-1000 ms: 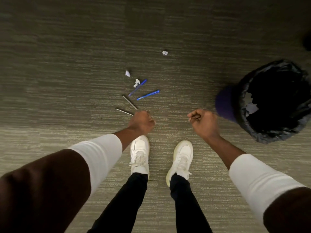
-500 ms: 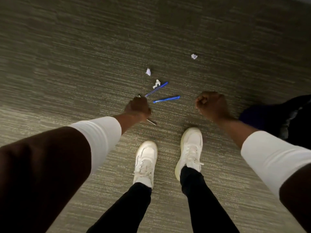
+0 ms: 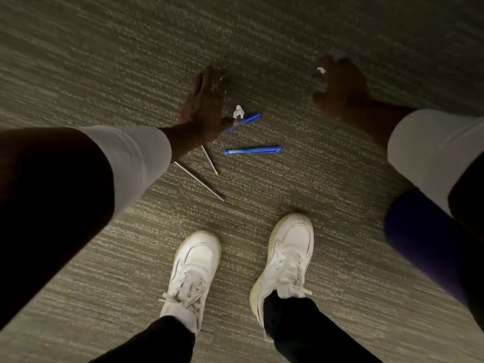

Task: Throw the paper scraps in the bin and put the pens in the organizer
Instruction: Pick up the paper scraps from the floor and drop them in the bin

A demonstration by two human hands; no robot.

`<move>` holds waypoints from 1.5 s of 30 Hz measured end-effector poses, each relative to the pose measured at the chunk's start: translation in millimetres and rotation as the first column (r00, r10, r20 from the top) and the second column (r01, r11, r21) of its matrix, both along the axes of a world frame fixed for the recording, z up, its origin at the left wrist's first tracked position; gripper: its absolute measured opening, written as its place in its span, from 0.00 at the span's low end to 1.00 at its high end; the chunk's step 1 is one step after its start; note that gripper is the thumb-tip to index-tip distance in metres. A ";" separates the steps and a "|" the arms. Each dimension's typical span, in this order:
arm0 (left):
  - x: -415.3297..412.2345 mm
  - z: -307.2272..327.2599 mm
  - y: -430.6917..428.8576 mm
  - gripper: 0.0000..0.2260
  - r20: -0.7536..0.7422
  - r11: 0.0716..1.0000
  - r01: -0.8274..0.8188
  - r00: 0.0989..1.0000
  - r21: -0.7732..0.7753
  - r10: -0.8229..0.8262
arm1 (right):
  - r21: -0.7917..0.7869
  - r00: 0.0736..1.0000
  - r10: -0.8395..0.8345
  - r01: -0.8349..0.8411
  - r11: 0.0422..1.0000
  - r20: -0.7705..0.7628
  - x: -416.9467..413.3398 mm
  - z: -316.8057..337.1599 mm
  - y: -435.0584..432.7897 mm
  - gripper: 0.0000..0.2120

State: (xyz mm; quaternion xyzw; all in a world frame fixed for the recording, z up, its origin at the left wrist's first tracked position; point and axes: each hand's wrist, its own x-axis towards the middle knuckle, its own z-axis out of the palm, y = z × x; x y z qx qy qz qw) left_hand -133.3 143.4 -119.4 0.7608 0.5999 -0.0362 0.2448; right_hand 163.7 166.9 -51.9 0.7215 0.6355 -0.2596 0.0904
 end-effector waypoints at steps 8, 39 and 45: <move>13.5 -21.0 -1.1 0.10 0.129 0.954 0.164 0.971 0.251 -0.201 | 0.008 0.972 0.206 -0.208 0.978 0.109 3.1 -45.6 26.7 0.29; 23.8 176.8 -137.0 0.04 0.266 0.999 -0.029 0.964 0.015 0.024 | 0.068 0.955 -0.230 0.247 0.967 -0.187 -20.9 127.5 -208.7 0.09; 39.8 241.2 -158.9 0.04 0.235 0.996 0.062 0.971 -0.058 -0.047 | 0.040 0.891 -0.361 0.386 0.922 -0.274 -29.1 190.2 -243.5 0.08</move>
